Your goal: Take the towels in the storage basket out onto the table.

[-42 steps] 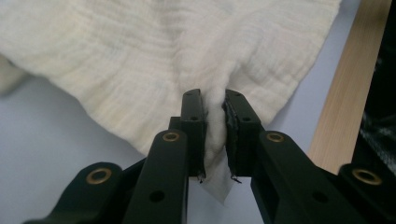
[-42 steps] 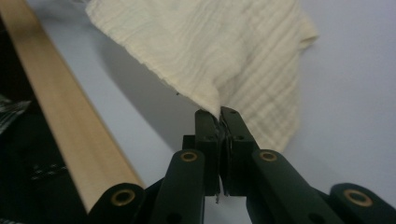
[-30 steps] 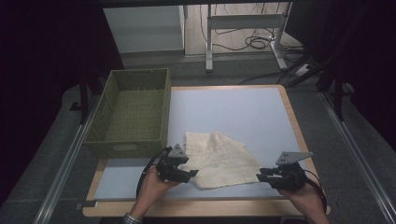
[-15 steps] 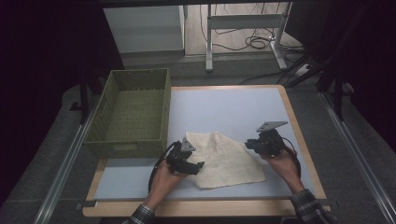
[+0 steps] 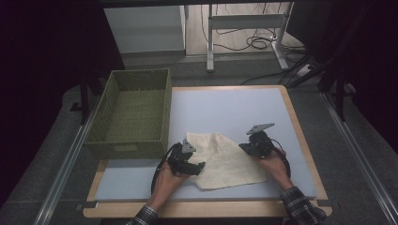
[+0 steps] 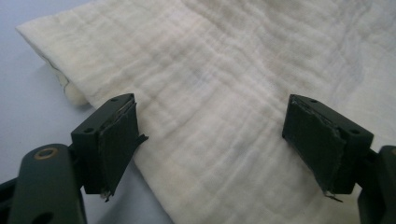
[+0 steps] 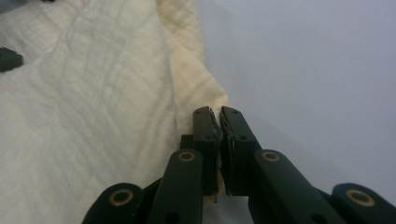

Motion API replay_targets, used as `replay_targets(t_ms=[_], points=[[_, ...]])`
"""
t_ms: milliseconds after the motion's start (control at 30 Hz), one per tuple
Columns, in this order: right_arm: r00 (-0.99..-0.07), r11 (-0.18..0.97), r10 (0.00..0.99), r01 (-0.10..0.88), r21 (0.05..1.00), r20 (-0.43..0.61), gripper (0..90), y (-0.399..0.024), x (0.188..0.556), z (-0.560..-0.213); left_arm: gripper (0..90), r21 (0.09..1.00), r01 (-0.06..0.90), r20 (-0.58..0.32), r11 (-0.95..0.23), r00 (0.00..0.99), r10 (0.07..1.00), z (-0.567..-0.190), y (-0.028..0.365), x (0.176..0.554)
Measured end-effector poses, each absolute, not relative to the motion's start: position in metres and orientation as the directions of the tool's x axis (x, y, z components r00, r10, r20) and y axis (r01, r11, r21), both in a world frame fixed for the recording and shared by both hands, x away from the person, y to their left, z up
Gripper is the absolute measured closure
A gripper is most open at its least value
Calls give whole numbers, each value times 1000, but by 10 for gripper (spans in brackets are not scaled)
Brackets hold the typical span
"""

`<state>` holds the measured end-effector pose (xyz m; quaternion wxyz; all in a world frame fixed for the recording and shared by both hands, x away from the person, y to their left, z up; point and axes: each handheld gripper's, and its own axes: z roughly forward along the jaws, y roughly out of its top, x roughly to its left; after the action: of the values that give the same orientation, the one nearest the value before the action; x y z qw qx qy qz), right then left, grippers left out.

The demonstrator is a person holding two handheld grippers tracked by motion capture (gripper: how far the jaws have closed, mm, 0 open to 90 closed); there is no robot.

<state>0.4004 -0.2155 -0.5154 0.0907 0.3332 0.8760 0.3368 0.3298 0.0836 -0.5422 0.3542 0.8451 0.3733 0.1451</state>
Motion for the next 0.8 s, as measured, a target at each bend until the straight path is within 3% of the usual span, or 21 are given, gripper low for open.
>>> replay_targets(t_ms=[433, 633, 800], points=[[-681, 497, 731, 475, 726, -54, 847, -246, 426, -437, 181, 700, 531, -18, -478, 682, 731, -541, 83, 331], [-651, 491, 758, 525, 695, -43, 723, -257, 435, -454, 187, 689, 528, 10, -496, 678, 735, -536, 81, 333], [-635, 467, 772, 542, 699, -23, 678, -269, 433, -460, 278, 712, 504, 35, -490, 671, 741, -513, 76, 343]])
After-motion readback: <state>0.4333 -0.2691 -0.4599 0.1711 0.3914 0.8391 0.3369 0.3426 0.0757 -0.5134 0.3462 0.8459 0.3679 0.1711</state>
